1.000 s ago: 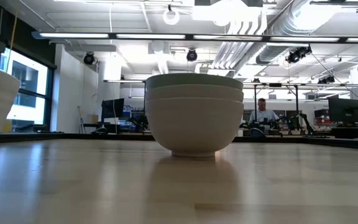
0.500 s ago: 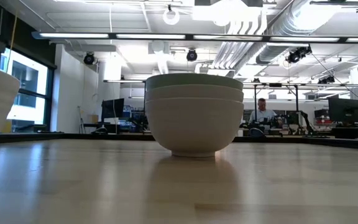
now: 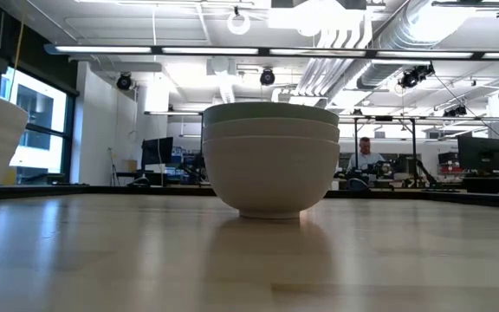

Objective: Nest bowls inside each other
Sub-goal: Stack the white bowl on the light green bowl

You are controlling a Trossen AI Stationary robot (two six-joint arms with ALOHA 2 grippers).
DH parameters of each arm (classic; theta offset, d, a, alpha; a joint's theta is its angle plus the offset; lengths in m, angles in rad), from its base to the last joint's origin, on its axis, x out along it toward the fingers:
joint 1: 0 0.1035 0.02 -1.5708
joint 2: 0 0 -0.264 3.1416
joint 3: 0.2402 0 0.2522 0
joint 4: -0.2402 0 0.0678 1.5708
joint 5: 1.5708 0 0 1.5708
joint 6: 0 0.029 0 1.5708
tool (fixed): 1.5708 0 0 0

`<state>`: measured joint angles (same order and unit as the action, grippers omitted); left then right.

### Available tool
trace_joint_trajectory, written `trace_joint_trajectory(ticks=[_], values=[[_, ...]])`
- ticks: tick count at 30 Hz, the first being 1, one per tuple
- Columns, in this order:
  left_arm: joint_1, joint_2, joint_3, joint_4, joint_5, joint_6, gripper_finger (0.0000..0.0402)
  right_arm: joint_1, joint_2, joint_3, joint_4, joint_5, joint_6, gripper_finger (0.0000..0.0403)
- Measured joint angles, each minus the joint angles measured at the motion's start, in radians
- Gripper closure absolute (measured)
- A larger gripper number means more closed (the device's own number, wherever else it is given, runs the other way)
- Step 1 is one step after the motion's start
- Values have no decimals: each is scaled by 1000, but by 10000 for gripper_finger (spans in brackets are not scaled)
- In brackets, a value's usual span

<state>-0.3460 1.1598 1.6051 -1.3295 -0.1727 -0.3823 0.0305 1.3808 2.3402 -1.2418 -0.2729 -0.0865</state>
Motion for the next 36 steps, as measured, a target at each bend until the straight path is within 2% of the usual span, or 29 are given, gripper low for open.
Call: trace_joint_trajectory(ticks=[5,12,20,36], values=[[-25,-34,-192,48,7,-80,222,16,0,0,34,22,-1,231],[-58,-49,-384,192,41,-128,222,36,0,0,53,23,-1,231],[-116,-52,-544,369,28,-177,222,91,-1,0,93,23,-12,231],[-234,-51,-810,592,19,-382,222,151,-2,0,103,38,-27,231]])
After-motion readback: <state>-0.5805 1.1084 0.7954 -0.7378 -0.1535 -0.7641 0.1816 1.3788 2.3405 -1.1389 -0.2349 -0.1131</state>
